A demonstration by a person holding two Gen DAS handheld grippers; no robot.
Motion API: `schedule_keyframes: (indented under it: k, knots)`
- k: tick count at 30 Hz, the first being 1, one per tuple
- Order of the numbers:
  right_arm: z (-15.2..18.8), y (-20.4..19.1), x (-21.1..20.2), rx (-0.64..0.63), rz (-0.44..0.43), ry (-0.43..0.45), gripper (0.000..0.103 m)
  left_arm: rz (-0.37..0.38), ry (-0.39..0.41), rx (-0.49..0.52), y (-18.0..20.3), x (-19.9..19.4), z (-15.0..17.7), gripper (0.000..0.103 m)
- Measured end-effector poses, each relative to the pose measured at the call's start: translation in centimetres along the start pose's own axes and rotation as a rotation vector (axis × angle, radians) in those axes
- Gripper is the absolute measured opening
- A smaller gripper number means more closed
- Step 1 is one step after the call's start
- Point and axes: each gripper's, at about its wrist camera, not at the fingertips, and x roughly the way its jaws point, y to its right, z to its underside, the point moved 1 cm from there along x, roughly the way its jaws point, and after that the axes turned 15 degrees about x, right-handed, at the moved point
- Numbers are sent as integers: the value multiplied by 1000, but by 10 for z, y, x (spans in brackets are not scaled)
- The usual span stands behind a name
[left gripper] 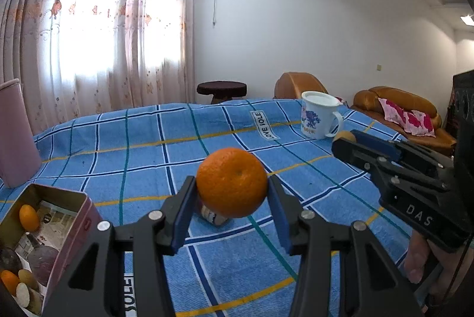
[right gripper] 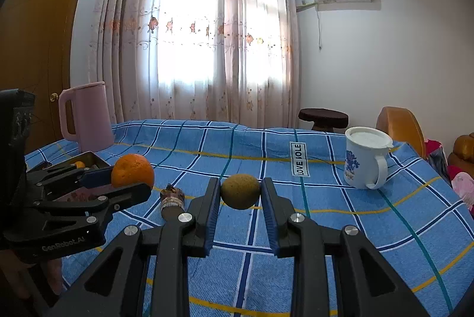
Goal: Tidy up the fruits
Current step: 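Carry the orange and yellow-green fruit over the pink tin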
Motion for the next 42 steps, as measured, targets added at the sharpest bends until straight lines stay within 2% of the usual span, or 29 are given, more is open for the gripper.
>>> schedule_keyframes:
  k: [7,16,20,30,38,42]
  knots:
    - [0,-1,0,-5,6,5,29,-10,27,11,1,-7,0,50]
    - [2,-25,10,4,-56,-37,29,-17,9,-23,-23,-17,9,50]
    - [0,-55,19,-13,-114,-62,29,-40,7,-65,-47,-30,14,50]
    - [-1,-142,37,-73,-287,-116,30,-151,-15,-154,-122,-72,37,50]
    - [20,-210,48,-168,-380,-172,30,-219,-65,-207,-173,-89,61,50]
    - [36,-231,51,-203,-413,-215,30,-242,-95,-235,-190,-92,76,50]
